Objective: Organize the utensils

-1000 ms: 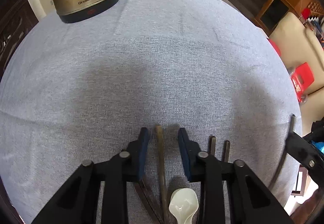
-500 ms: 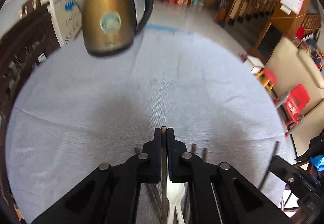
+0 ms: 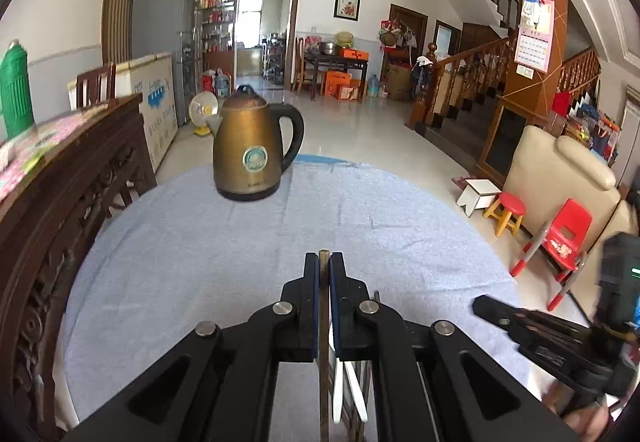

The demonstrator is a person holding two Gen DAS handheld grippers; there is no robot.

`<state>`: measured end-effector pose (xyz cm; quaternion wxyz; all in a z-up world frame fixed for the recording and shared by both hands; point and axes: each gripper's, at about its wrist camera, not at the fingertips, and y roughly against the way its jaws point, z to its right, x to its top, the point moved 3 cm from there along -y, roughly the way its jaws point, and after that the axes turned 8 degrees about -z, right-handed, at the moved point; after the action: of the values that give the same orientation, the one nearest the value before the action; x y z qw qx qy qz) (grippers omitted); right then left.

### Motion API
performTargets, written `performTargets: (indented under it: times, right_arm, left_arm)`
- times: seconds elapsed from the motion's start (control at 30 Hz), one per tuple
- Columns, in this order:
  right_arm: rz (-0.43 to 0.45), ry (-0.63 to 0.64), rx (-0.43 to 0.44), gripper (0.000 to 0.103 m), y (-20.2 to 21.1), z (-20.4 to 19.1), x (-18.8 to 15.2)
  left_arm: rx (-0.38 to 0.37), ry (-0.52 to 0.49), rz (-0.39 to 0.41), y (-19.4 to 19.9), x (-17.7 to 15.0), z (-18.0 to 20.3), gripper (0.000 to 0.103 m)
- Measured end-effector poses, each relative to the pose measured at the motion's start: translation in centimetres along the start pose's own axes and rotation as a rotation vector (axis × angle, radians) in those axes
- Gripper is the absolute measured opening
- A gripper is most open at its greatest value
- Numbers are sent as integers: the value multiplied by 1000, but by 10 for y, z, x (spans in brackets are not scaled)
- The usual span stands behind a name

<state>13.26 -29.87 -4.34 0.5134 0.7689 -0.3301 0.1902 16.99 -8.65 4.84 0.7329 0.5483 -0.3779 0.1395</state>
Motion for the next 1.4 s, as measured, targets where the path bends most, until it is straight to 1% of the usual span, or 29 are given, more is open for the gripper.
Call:
performTargets:
  times: [0.03,0.1,0.13,0.17,0.2,0.27,0.3,0.33,0.37,0.4,0.43,0.53,0.57,0.6,0.7,0.77,0.83,0.87,0.93,0.97,1.0,1.1,1.17,1.27,1.4]
  right_arm:
    - [-46,-9,-5,8,-9,2,0]
    - [-136,-59,-25,13,-33,13,1]
    - [-168,-77,-30,25,-44,18,3]
    - [-209,-90,-47,42,-59,23,5]
    - [-241,-103,-73,48,-72,29,7]
    - [-285,-113,-114,48,-96,38,12]
    - [-348,-91,-132,45,-113,38,15]
    - [-392,-81,-143,35,-124,38,15]
    - [-437,-73,-150,26,-136,37,15]
    - [-481,-60,-161,25,-148,34,14]
    - [-503,-52,-185,25,-156,33,14]
    - [-552,-14,-303,25,-175,31,11]
    - [-573,-28,-305,25,-180,33,9]
    - [-575,-48,-290,25,-182,34,8]
    - [-560,-55,-293,25,-183,32,11]
    - [-547,-50,-324,26,-187,30,18]
    - [-519,-34,-378,26,-192,29,27]
    - [-515,-42,-381,26,-196,30,32]
    - [-524,-72,-366,25,-197,36,38]
    - [-528,-84,-358,17,-195,39,39]
    - [-533,-89,-362,14,-190,43,37]
    - [-532,-105,-323,14,-178,50,33]
    - [-538,-81,-324,14,-173,53,27]
    - [-541,-56,-366,14,-175,47,27]
    - [-531,-16,-434,14,-189,45,37]
  left_arm:
    - [3,9,-4,2,0,-4,5]
    - [2,29,-1,6,-6,-12,5]
    - [-7,38,4,8,-8,-16,5]
    - [-11,39,10,9,-11,-16,5]
    - [-13,35,19,12,-13,-17,5]
    - [-16,22,45,20,-15,-17,5]
    - [-17,20,57,24,-17,-18,5]
    - [-20,19,72,30,-18,-19,5]
    - [-21,17,94,34,-19,-20,5]
    - [-18,15,109,37,-20,-20,5]
    - [-13,10,126,43,-22,-21,5]
    - [1,6,152,48,-24,-25,5]
    - [-5,9,154,49,-24,-27,5]
    - [-12,14,154,50,-25,-29,5]
    - [-30,22,153,51,-26,-32,5]
    - [-35,27,153,53,-29,-33,5]
    - [-40,37,150,54,-30,-36,5]
    - [-42,44,150,55,-30,-37,5]
    - [-42,56,150,56,-32,-40,5]
    - [-45,66,150,57,-32,-42,5]
    - [-52,73,151,59,-33,-44,5]
    - [-57,86,160,62,-35,-45,5]
    - [-65,90,159,61,-36,-43,5]
    - [-68,99,152,58,-37,-39,5]
    - [-68,120,146,59,-36,-43,5]
